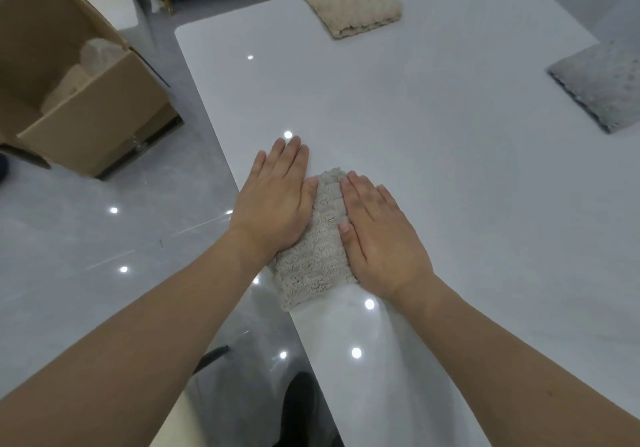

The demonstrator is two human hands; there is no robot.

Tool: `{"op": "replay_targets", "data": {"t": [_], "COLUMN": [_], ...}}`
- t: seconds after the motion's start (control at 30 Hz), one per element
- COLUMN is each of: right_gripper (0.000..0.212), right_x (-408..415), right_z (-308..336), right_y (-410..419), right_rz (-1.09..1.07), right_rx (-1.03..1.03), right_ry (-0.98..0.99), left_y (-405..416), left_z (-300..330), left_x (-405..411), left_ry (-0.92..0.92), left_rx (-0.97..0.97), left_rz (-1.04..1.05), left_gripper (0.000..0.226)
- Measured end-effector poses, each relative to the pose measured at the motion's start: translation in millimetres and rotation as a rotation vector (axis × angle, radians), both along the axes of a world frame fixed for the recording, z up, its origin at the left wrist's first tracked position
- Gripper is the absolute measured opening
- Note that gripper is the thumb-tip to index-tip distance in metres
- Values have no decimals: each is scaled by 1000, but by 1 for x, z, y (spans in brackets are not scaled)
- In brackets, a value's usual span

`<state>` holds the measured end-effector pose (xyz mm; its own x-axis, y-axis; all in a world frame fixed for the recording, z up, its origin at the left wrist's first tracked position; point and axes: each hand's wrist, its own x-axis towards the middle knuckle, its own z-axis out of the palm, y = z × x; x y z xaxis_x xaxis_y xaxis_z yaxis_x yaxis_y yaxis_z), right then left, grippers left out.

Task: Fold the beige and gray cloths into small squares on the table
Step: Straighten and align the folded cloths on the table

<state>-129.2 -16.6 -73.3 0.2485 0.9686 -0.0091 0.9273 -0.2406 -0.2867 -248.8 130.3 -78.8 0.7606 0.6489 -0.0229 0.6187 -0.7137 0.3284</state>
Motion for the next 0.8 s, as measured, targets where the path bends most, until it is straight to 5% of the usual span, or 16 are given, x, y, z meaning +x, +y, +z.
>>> {"op": "replay_targets", "data": {"t": [0.33, 0.57, 0.8], "right_gripper": [56, 51, 53], "right_x": [-2, -77, -135], "right_z": [-3, 8, 17], "right_y": [-6, -15, 28], "right_rz": [-128, -1050, -1269], "right_rx": [13, 546, 733], "right_ry": [40, 538, 703], "left_y": [3, 57, 64], "left_z": [1, 25, 35], "left_x": [-1, -8, -4], "left_ry": [37, -54, -133], "left_rx": [-59, -503, -932], "left_rz": [-48, -521, -681], "left_gripper": [66, 60, 51]}}
